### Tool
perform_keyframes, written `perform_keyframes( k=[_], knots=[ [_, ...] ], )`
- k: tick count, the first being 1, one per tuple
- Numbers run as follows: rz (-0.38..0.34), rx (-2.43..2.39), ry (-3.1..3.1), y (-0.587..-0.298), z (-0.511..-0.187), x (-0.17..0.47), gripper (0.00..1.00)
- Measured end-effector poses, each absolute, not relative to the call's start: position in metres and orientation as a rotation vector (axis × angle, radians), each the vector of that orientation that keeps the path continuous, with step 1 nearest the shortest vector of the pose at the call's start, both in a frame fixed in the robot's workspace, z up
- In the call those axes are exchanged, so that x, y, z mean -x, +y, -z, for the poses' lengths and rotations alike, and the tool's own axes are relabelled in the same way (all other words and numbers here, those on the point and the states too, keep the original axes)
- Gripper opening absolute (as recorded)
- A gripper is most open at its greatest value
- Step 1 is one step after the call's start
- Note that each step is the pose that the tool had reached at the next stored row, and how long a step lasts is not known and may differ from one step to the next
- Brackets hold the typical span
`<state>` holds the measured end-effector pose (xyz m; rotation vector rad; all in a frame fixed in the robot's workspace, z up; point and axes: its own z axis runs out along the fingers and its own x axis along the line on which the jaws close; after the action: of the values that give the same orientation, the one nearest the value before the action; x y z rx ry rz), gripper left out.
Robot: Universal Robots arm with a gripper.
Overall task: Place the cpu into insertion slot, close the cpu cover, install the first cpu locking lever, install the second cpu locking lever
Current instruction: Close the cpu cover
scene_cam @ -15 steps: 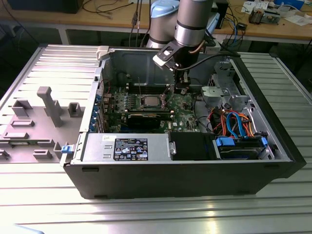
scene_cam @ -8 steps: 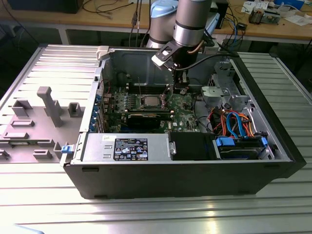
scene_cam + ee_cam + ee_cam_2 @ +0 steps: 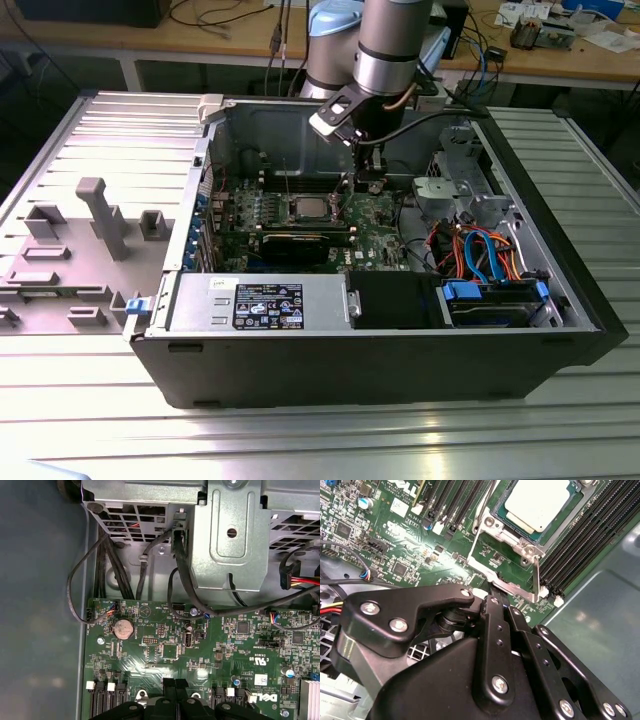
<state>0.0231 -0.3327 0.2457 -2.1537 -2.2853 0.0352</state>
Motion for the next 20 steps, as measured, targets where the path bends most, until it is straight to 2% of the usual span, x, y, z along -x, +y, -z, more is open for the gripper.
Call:
perform_keyframes(
  k=[20],
  knots=[
    [-0.037,2.153,-2.284,-0.3327,-0.2449,-0.0185,0.11]
  ],
)
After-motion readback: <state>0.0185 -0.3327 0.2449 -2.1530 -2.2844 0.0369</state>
